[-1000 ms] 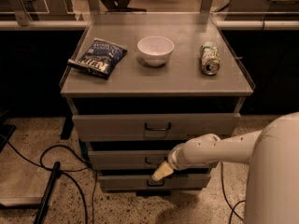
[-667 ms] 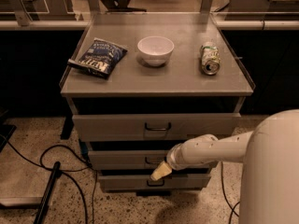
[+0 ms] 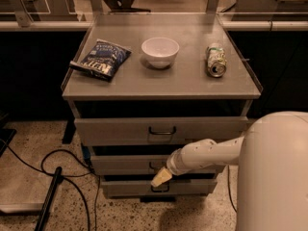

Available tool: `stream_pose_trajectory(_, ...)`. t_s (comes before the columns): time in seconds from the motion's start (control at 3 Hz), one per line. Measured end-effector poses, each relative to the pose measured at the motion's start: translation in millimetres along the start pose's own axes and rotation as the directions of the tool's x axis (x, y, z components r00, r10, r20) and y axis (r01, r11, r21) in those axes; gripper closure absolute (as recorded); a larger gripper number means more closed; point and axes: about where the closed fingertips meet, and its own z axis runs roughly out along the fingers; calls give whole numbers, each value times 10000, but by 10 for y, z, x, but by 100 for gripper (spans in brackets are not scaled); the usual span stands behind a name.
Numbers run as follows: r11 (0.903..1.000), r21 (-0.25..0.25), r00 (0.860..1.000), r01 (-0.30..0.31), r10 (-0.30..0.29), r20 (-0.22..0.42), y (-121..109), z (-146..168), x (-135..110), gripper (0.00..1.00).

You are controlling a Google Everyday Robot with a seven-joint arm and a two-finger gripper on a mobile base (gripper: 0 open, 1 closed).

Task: Open middle drawer

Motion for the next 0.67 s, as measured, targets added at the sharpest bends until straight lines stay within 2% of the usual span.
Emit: stream_pose_trajectory(0.67,9998,-201,9999,51,-54,-151,63,53,22,0)
